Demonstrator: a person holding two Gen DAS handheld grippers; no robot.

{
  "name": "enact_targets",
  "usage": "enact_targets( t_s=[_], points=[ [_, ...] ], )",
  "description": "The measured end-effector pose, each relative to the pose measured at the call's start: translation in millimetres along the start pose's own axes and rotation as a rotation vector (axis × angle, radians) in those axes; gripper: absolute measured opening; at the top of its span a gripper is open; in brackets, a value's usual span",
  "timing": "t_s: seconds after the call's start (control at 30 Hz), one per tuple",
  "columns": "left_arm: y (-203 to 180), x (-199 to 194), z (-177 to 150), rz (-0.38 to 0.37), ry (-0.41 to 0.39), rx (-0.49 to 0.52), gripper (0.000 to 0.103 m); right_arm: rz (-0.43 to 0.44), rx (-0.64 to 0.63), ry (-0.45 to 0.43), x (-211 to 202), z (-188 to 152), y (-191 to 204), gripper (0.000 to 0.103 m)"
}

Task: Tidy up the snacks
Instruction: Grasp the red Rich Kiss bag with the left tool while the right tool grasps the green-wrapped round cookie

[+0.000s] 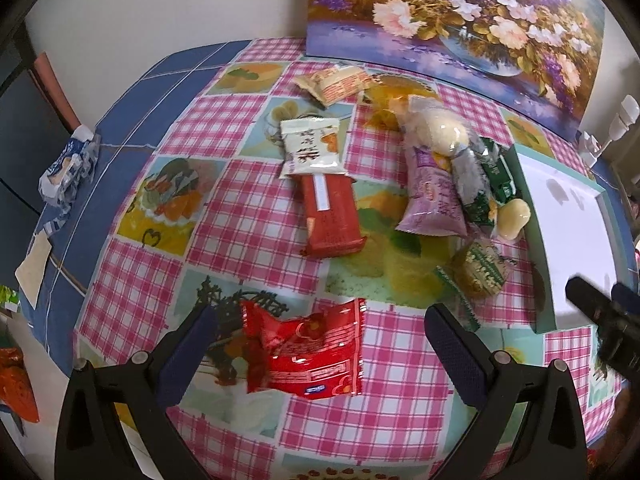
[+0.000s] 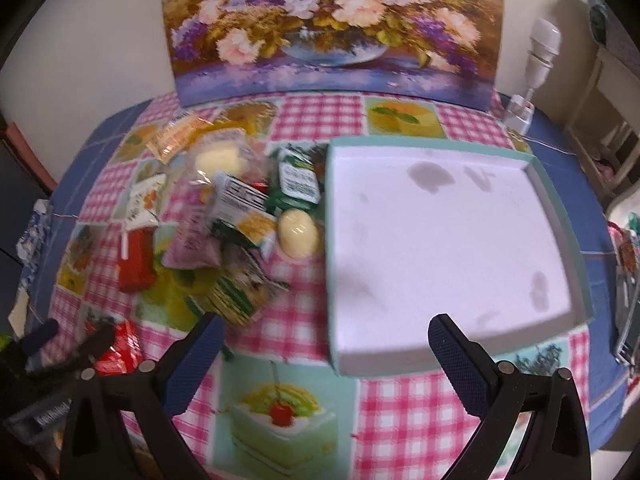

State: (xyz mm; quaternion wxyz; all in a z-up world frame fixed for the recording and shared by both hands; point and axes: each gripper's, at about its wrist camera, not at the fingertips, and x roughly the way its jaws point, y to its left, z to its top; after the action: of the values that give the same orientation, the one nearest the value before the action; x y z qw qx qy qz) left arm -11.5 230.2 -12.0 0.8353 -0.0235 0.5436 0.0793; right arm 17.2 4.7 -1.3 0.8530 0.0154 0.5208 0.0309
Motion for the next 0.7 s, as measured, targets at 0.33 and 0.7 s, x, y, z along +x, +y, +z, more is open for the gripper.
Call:
enact_targets(
  t_s=[0.33, 0.7],
  points=[
    [13.5, 33.2, -7.3, -0.004, 0.079, -0.014, 0.103, 0.080, -0.126, 0.086, 39.5, 8.2, 41.2, 0.092],
    [16.9, 63.4, -12.3, -0.032, 0.147, -0.022, 0.102, 0.041, -0.185, 0.186, 87.5, 3.6, 62.8, 0.091]
  ],
)
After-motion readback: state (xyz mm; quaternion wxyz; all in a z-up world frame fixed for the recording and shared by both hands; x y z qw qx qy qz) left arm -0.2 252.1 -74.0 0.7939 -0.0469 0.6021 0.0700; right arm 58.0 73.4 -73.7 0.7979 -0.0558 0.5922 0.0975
